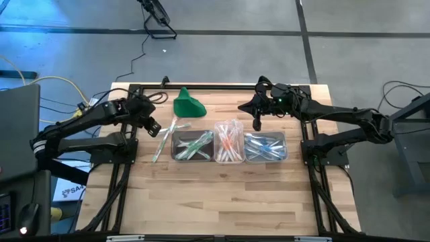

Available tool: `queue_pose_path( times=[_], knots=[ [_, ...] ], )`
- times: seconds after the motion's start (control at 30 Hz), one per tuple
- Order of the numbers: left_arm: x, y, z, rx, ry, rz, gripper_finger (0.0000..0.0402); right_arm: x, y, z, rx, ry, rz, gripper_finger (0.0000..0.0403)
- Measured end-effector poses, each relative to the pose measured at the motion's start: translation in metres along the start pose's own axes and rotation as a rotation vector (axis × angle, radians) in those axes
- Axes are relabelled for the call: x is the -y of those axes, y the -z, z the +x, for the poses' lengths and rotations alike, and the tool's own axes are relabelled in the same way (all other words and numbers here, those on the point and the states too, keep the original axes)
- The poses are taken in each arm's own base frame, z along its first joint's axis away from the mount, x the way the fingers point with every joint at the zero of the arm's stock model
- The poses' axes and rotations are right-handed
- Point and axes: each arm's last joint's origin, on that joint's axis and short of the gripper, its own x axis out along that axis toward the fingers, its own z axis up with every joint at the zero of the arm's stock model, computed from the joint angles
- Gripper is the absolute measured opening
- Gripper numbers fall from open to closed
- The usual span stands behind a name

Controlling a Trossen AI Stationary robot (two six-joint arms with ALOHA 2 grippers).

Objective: Pick & Place Toothbrushes
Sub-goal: Put the green toothbrush into the black bin

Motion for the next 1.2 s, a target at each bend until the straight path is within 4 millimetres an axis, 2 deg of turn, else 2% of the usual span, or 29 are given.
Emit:
queue_pose_path(
  times=[0.13,0.27,0.4,0.6,0.8,1.2],
  knots=[
    [0.004,-0.006,0.018,-0.099,-0.03,-0.035,0.0056,0.0,0.0,0.0,-0.001,0.0,0.0,0.0004],
    [0.007,-0.01,0.038,-0.205,-0.074,0.026,0.0116,0.0,0.001,0.0,-0.006,-0.001,0.001,0.0004],
    [0.009,-0.013,0.059,-0.312,-0.103,0.102,0.0151,0.0,0.001,0.0,-0.014,-0.002,0.003,0.0004],
    [0.012,-0.013,0.084,-0.431,-0.143,0.12,0.0155,0.0,0.002,0.0,-0.022,-0.004,0.004,0.0004],
    [0.016,-0.021,0.104,-0.391,-0.137,0.086,0.0154,0.0,0.002,0.0,-0.022,-0.006,0.004,0.0004],
    [0.015,-0.022,0.109,-0.393,-0.177,0.121,0.0154,-0.001,0.004,0.0,-0.039,-0.009,0.007,0.0004]
  ],
)
